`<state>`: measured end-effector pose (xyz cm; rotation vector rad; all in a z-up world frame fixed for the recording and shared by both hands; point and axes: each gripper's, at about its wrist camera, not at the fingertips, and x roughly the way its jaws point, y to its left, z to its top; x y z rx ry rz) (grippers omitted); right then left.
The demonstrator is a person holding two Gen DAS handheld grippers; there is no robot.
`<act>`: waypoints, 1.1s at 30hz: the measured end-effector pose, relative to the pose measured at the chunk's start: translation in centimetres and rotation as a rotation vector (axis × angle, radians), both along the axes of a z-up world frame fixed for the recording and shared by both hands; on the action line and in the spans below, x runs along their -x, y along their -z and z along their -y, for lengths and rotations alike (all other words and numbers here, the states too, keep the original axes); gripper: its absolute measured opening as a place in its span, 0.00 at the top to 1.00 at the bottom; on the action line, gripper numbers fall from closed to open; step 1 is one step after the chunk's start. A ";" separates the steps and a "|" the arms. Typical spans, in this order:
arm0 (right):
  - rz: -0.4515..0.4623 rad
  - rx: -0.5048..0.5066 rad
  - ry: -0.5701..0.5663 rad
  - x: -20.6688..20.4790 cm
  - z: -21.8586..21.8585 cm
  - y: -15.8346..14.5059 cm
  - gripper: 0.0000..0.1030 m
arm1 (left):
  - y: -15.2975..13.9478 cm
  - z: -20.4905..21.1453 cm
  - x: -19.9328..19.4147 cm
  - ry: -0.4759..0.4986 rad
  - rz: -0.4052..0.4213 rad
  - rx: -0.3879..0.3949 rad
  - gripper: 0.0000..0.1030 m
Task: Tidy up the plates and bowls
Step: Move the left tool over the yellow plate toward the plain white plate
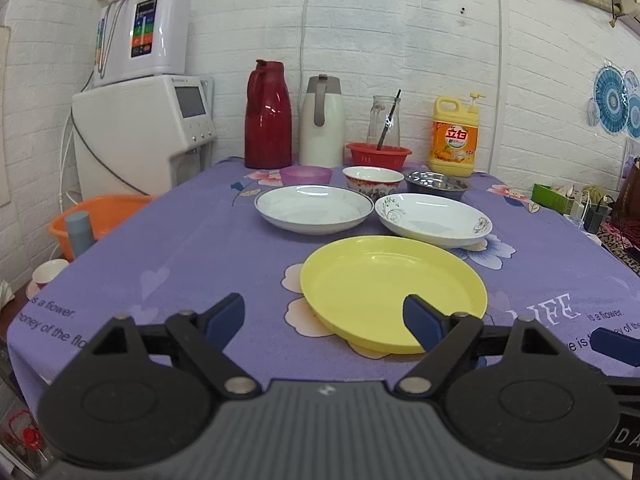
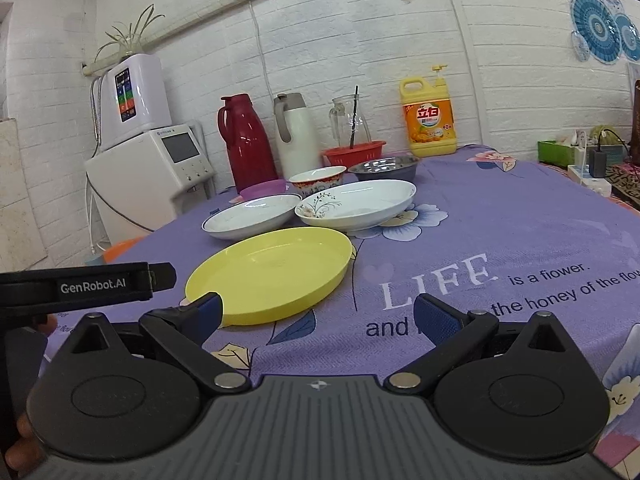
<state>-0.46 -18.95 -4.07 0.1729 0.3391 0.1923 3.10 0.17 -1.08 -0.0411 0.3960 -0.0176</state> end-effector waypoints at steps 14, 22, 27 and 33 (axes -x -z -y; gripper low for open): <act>-0.104 0.120 0.046 -5.6 0.4 -1.8 0.00 | -1.2 -2.1 -6.9 0.100 -0.138 0.197 0.17; -0.237 0.096 -0.016 -10.4 0.6 -1.5 0.00 | -1.9 -3.6 -11.1 0.042 -0.209 0.172 0.17; -0.286 0.090 -0.033 -13.2 0.5 -1.2 0.00 | -0.9 -3.9 -13.3 0.030 -0.273 0.143 0.17; -0.331 0.148 -0.072 -15.3 -1.0 -0.2 0.00 | 1.2 -3.4 -15.2 0.035 -0.353 0.118 0.17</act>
